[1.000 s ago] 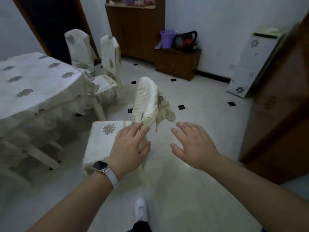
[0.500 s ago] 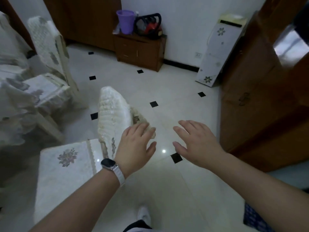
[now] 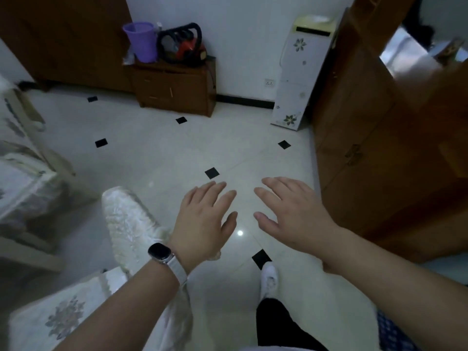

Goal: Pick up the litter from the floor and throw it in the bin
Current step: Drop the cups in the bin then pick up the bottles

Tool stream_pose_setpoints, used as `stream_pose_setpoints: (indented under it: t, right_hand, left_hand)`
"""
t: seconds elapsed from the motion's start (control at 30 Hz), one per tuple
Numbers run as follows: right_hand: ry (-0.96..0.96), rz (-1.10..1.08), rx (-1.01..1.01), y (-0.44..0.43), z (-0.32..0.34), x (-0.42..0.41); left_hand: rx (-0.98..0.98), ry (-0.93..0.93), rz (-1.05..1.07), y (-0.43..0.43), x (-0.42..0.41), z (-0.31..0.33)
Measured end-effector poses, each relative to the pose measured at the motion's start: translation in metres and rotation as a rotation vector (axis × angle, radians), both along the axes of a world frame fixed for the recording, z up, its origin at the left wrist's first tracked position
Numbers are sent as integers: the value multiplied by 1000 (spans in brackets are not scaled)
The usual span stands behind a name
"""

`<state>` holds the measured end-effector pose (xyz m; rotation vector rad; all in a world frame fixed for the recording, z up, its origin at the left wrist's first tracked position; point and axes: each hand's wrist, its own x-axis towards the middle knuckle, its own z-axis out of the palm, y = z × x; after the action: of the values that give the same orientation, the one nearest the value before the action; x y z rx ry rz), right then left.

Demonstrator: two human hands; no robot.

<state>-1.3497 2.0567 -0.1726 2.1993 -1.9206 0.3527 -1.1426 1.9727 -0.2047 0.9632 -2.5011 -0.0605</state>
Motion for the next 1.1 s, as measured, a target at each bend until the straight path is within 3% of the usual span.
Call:
stream_pose_setpoints:
  t: [0.2,0.4,0.63,1.1]
  right_hand:
    - [-51,84,-55,-94,-15,-57]
    - [-121,181,-127,-184,4,-128]
    - [-191,180,-113,-247,6,-177]
    - [-41,118,-40,-454,-6,-236]
  left_hand:
    - [-23,-135,125,-74,-45,3]
    - [-147,-135,158,-146,-114,33]
    - [-94,-157,190,-205,-171,37]
    - [-101,-124,151,-420,-216,4]
